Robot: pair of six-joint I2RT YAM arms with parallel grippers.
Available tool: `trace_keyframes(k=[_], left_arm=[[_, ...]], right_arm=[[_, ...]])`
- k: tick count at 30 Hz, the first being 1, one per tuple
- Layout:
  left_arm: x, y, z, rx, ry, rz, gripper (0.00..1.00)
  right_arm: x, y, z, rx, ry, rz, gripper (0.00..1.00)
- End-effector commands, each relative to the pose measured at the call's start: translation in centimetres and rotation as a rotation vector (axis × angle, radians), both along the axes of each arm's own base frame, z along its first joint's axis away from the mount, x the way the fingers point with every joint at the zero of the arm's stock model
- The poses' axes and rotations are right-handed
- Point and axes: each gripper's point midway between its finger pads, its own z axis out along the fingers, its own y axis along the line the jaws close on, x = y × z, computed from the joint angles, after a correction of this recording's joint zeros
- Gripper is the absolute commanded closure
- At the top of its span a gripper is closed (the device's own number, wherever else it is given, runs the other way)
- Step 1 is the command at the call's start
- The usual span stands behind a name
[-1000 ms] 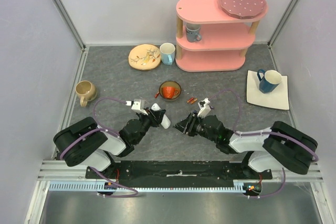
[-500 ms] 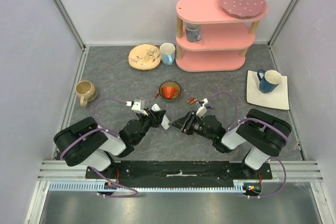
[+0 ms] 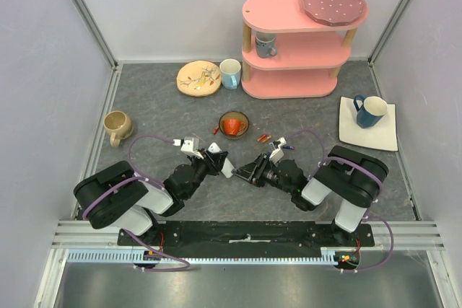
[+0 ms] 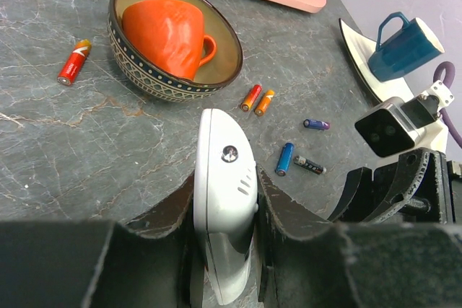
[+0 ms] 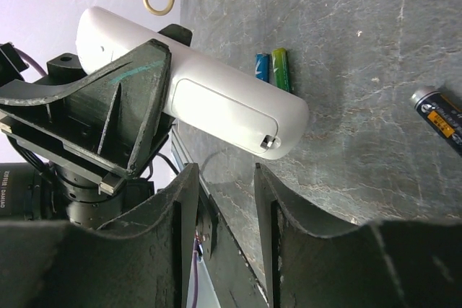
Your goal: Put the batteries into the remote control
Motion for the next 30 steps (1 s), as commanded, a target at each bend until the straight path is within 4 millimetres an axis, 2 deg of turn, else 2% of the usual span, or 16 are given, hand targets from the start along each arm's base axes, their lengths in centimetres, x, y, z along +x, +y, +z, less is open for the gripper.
trace_keyframes(k=[1, 15, 30], left_arm=[[0.1, -0.2, 7.2, -0.205, -0.194, 0.004, 0.98], [-0.5, -0.6, 7.8, -0.224, -0.201, -0.019, 0.98], [-0.6, -0.8, 7.3, -0.217, -0.188, -0.026, 0.98]], right_arm=[[0.3, 0.1, 1.1, 0.046, -0.028, -0.007, 0.56], [0.5, 0.3, 0.4, 0.057, -0.011, -0.01, 0.57], [0.5, 0.7, 2.7, 0.122, -0.073, 0.009, 0.55]])
